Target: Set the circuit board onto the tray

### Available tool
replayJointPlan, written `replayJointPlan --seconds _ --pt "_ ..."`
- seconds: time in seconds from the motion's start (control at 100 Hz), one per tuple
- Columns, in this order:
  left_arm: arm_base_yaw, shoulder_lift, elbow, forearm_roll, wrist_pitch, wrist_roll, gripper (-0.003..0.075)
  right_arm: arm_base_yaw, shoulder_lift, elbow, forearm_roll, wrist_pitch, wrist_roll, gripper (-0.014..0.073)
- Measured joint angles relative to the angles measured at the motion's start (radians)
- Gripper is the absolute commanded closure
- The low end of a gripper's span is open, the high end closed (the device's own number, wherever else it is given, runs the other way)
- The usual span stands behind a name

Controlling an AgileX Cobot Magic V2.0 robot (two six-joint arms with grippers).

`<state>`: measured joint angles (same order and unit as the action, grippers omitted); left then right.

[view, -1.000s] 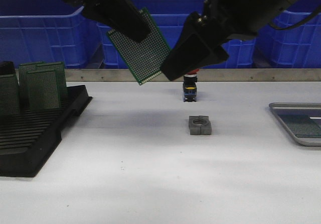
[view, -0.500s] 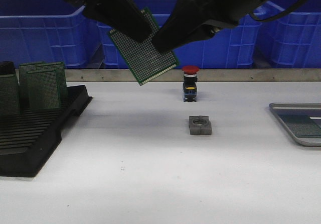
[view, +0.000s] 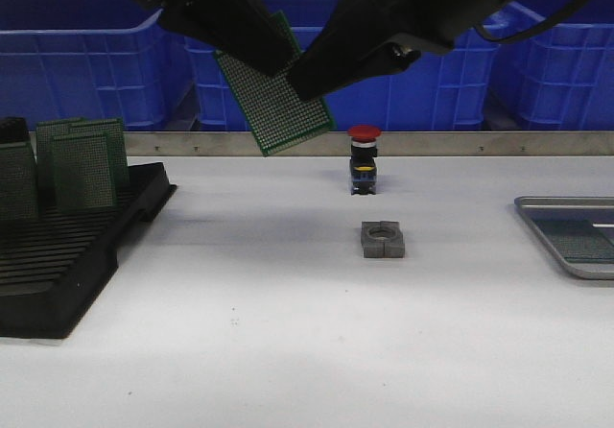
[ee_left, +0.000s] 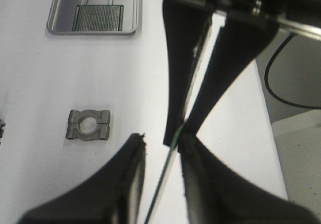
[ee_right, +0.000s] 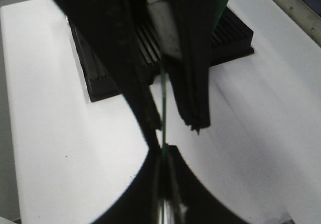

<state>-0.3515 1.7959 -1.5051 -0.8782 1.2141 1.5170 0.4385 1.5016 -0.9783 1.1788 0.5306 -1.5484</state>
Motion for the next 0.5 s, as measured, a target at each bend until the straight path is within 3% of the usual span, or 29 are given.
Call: replayJointPlan --seconds 0.09,0.29,0.5 --pt "0.004 0.0 0.0 -0.008 0.0 -0.002 0.0246 0.0 0.0 0.0 0.011 0.0 0.039 0.0664" --pt "0.053 0.0 0.0 -0.012 0.002 -0.002 0.0244 -0.031 0.0 0.025 0.013 -0.002 0.126 0.0664" --pt "0.109 0.001 0.0 -0.012 0.002 -0.002 0.0244 -0.166 0.0 0.11 0.013 -0.015 0.246 0.0664"
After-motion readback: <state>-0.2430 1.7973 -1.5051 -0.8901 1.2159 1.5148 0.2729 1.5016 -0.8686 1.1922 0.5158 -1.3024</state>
